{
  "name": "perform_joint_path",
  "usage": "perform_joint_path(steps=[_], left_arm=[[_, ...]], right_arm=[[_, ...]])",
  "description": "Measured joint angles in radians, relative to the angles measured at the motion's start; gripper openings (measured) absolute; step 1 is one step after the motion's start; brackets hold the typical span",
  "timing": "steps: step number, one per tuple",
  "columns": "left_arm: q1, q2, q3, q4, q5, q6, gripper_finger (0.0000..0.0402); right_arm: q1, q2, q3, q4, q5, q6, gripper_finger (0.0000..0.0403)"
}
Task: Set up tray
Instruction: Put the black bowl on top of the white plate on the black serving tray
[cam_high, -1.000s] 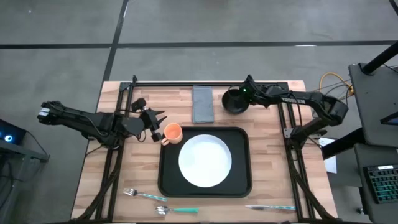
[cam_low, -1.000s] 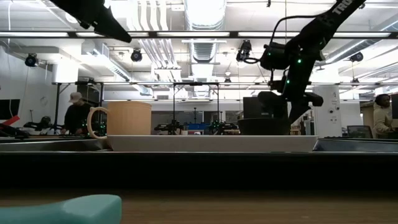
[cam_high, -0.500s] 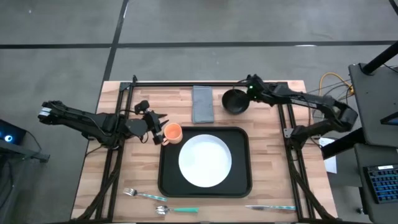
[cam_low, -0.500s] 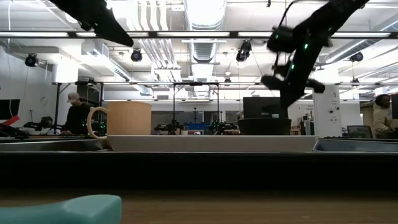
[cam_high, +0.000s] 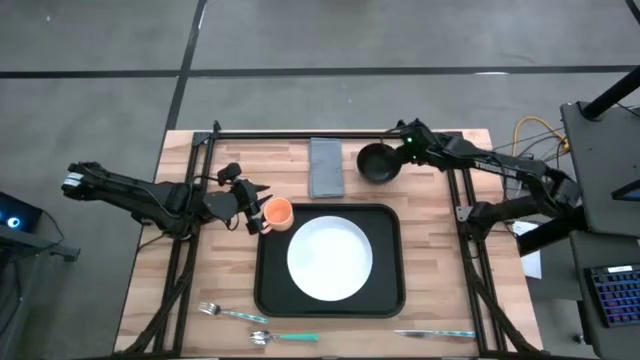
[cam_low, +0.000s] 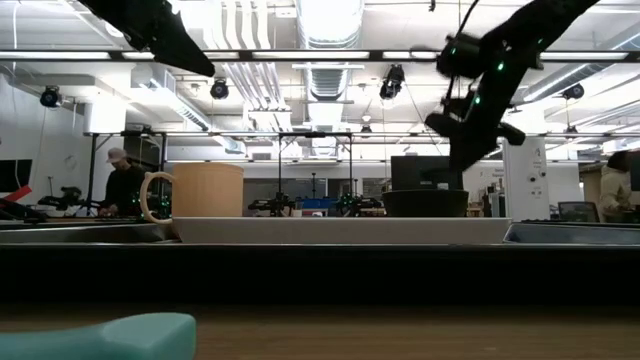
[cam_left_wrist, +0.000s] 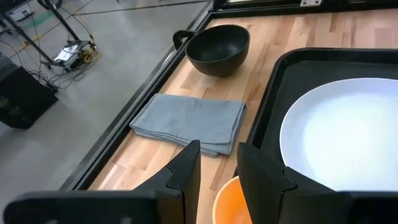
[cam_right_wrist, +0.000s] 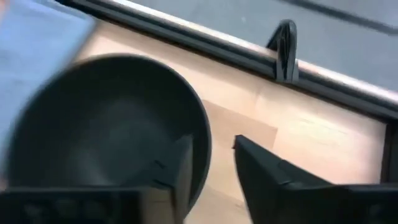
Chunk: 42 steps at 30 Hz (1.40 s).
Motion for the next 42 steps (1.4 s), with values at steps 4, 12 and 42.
perform_joint_path(steps=[4,12,42], left_arm=[[0.0,0.0,0.0,0.0,0.0,0.0,0.0087],[0.0,0.007,-0.006,0.0,0.008,-0.015,0.0087],[0.0,0.035,-0.006,0.0,0.051,-0.035,0.0087]], right_arm=[[-0.006,0.061,-0.003,0.034,0.001,0.006,0.0168],[-0.008,0.121,-0.008,0.081,-0.007,0.013,0.0197],[-0.02,-0.029,0.043,-0.077,-0.039,0.016,0.0009]])
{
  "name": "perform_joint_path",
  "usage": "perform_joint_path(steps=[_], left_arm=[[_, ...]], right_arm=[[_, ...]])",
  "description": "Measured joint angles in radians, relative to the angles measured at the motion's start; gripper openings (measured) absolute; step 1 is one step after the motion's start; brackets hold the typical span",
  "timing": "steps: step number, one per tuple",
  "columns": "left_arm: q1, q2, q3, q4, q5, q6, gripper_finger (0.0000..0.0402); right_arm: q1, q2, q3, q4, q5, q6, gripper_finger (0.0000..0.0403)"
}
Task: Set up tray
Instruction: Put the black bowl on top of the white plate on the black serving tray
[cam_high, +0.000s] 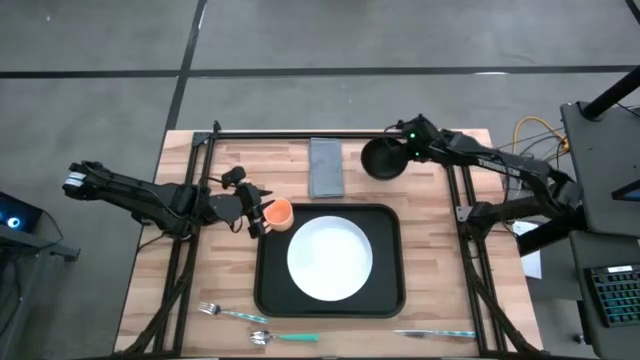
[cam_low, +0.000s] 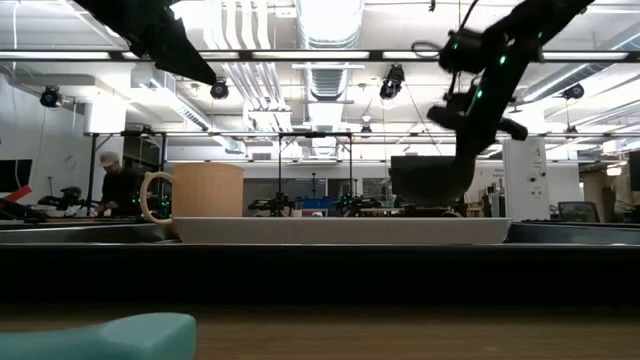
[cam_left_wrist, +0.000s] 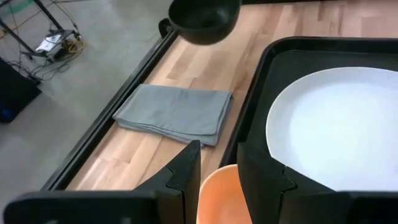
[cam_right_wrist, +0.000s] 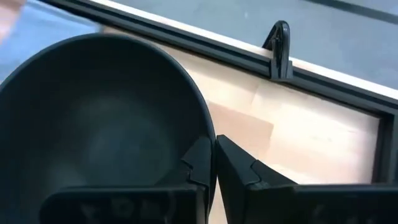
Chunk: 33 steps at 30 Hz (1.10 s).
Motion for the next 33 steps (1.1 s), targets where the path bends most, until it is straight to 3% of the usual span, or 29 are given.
perform_joint_path(steps=[6,12,20,24,33], left_arm=[[0.0,0.0,0.0,0.0,0.001,0.0,0.0087],[0.0,0.004,-0.001,0.0,0.001,0.0,0.0087],[0.001,0.005,-0.002,0.0,0.001,-0.002,0.0087],[0.001,0.005,0.0,0.0,0.001,-0.002,0.0087],[0.001,0.005,-0.007,0.0,0.001,-0.003,0.0087]], right_arm=[[0.049,-0.092,0.114,-0.196,-0.142,0.023,0.0009],[0.289,-0.099,0.232,-0.367,-0.167,0.093,0.0009],[0.567,0.082,0.322,-0.217,-0.165,0.117,0.0008],[0.613,0.169,0.287,-0.064,-0.243,0.1,0.0008],[0.669,0.322,0.231,0.079,-0.24,0.109,0.0008]])
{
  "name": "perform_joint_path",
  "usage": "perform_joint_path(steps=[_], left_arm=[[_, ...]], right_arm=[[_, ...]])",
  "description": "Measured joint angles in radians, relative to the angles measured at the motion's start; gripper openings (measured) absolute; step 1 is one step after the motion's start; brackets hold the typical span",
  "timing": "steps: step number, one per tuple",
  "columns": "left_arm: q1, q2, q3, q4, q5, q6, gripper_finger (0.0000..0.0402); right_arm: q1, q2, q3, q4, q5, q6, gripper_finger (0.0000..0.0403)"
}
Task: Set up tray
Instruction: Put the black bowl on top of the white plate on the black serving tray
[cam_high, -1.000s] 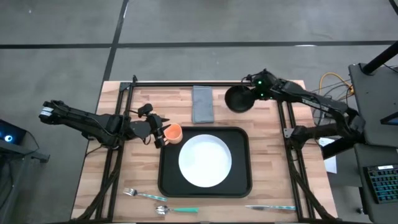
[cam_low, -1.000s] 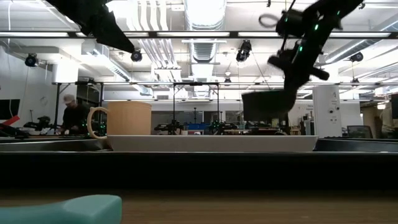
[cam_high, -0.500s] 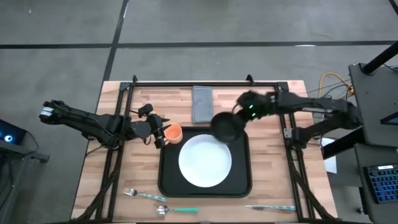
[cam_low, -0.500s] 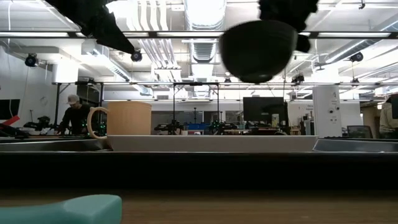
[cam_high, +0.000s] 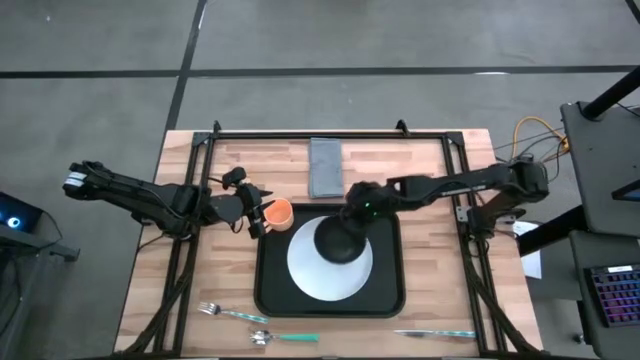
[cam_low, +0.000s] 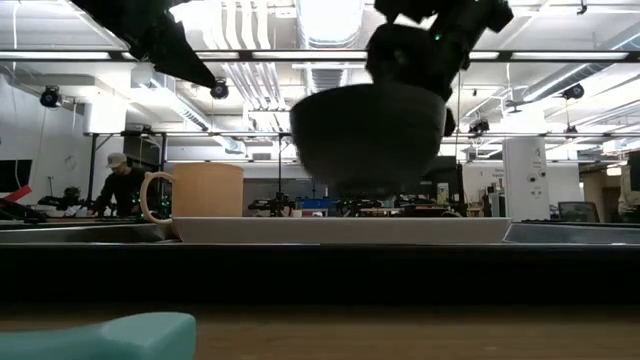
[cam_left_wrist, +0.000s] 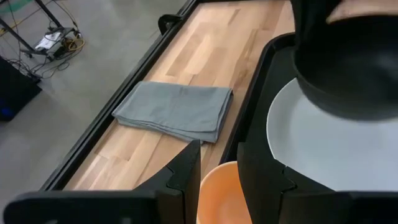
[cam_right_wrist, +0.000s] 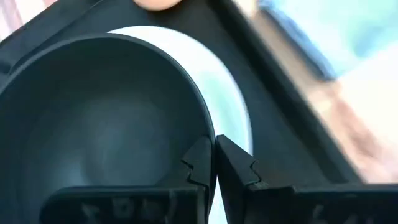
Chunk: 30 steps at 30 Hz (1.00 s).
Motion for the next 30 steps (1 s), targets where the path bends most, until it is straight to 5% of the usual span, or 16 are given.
perform_joint_path(steps=[11,30], left_arm=[[0.0,0.0,-0.001,0.0,0.0,-0.004,0.0087],[0.0,0.0,-0.002,0.0,0.0,-0.008,0.0087]], right_arm=[[0.054,0.137,0.008,0.123,-0.006,0.003,0.0008],[0.074,0.152,0.002,0.197,-0.012,-0.001,0.0008]])
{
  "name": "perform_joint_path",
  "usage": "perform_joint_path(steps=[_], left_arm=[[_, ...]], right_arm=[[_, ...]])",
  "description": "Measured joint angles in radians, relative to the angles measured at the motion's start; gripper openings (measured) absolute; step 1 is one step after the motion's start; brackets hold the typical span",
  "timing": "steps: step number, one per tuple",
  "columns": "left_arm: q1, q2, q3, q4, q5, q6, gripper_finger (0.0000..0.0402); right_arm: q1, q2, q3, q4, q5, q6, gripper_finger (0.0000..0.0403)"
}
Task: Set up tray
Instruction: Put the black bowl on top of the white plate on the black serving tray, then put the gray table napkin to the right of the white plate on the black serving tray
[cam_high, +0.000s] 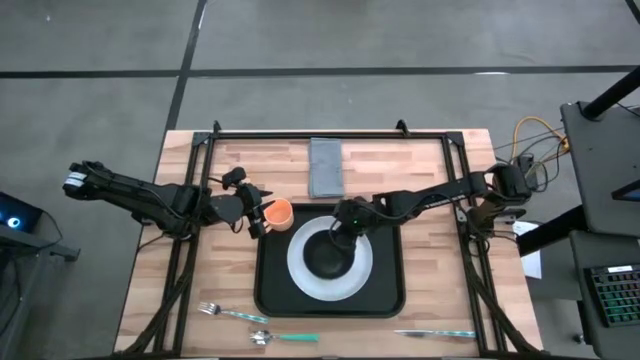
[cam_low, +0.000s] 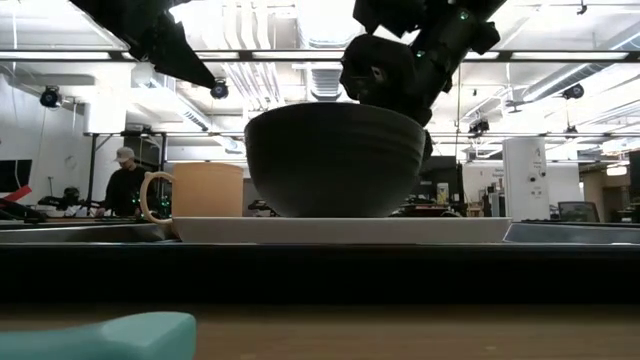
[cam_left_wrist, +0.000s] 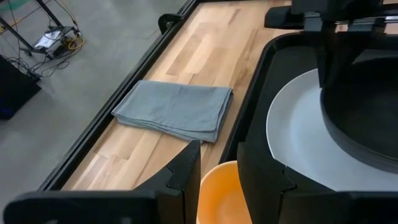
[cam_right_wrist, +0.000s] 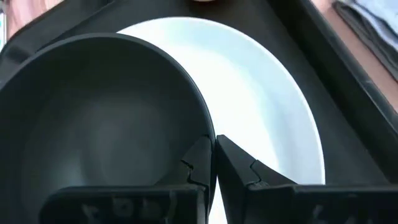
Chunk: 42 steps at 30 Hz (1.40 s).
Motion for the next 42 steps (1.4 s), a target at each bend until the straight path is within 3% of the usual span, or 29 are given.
perform_joint_path(steps=[12,24,30,37,39,42], left_arm=[[0.0,0.0,-0.001,0.0,0.004,-0.009,0.0087],[0.0,0.0,-0.003,0.0,0.004,-0.011,0.0087],[0.0,0.0,-0.003,0.0,0.006,-0.011,0.0087],[0.0,0.0,-0.003,0.0,0.015,-0.012,0.0087],[0.0,0.0,-0.003,0.0,0.015,-0.017,0.0087],[0.0,0.0,-0.005,0.0,0.014,-0.058,0.0087]], right_arm=[[0.009,0.0,-0.008,0.042,-0.008,-0.02,0.001],[0.009,0.001,-0.008,0.041,-0.008,-0.057,0.0044],[0.005,-0.015,0.011,0.018,-0.007,-0.096,0.0053],[-0.012,-0.068,0.096,-0.129,0.003,-0.17,0.0059],[-0.014,-0.102,0.119,-0.184,0.083,-0.169,0.0059],[-0.018,-0.152,0.105,-0.189,0.315,-0.139,0.006]])
